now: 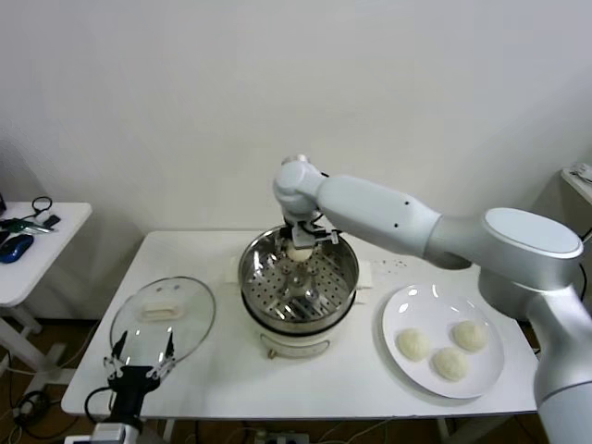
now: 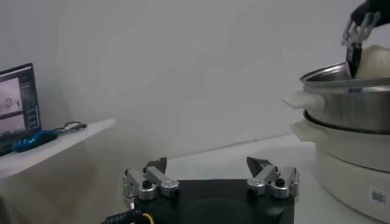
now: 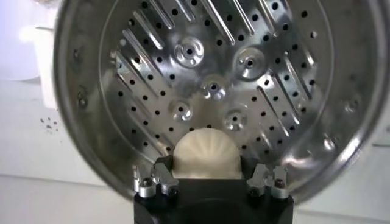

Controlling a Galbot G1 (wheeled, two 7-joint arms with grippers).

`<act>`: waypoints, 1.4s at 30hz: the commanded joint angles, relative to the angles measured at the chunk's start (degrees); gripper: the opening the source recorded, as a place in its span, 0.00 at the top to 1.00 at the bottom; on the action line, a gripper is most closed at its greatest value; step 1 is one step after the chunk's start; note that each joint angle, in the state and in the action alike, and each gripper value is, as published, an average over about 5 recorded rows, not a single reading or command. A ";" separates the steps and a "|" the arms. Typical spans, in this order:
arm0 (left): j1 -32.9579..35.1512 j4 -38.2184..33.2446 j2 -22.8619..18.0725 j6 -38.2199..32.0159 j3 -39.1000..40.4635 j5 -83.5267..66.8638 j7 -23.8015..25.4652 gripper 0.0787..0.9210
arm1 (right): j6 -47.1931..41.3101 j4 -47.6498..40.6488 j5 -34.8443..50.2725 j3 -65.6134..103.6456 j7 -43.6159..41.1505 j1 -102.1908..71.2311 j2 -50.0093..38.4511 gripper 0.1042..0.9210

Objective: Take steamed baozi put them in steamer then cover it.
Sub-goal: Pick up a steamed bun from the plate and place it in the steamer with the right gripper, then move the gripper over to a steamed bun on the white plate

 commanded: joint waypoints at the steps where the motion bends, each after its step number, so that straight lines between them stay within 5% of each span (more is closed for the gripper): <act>1: 0.10 0.12 0.03 -0.15 -0.03 -0.13 -0.05 0.12 | 0.86 -1.16 -3.13 0.47 0.31 -2.78 0.79 0.26; 22: 0.13 0.81 0.00 -0.26 0.27 -0.36 -0.22 0.12 | -0.97 -0.18 0.99 1.55 -2.15 -0.23 0.11 0.12; 35: 1.34 -0.93 0.00 -0.03 0.73 0.00 -0.89 0.12 | -7.95 5.92 25.38 -6.13 -1.18 14.53 -10.44 0.12; 42: 2.45 -1.70 0.12 -0.80 0.92 0.16 -0.72 0.12 | -24.25 12.84 46.00 -21.74 6.96 26.52 -23.73 0.12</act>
